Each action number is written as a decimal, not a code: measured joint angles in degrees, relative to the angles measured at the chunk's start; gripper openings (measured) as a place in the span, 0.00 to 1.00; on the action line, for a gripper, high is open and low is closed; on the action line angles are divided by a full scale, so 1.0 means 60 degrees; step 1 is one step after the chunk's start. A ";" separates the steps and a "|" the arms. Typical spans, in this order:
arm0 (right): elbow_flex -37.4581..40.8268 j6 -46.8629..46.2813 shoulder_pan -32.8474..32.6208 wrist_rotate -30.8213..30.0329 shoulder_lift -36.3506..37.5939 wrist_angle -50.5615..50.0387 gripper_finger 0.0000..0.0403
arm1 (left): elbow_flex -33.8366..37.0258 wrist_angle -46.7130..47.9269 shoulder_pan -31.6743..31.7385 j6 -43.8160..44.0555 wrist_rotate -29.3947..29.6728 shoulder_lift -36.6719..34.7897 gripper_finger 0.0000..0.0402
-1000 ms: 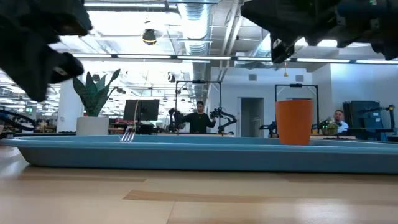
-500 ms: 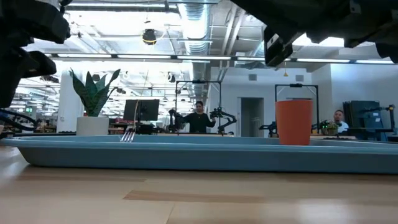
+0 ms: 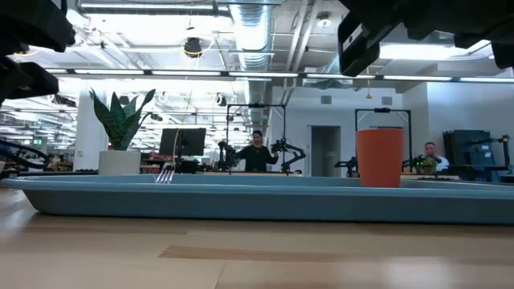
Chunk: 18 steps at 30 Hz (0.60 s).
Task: Pick and place plate/cup/fork/spoon on tray
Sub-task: Put the orange plate on the blue serving tray
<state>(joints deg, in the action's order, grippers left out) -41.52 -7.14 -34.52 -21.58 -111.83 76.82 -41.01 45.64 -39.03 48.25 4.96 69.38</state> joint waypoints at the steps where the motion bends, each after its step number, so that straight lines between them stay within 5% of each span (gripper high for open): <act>1: 0.0000 0.0000 0.0000 -0.0001 0.0000 -0.0002 0.02 | 0.0000 -0.0005 -0.0070 0.0106 -0.0003 0.0000 0.21; 18: 0.0000 -0.0073 0.0007 -0.0001 0.0000 0.0054 0.02 | 0.0000 -0.0013 -0.0593 0.0903 0.0050 0.0025 0.25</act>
<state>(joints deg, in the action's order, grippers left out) -41.52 -7.57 -34.48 -21.58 -111.83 77.14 -41.01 45.56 -42.59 53.67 5.26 69.54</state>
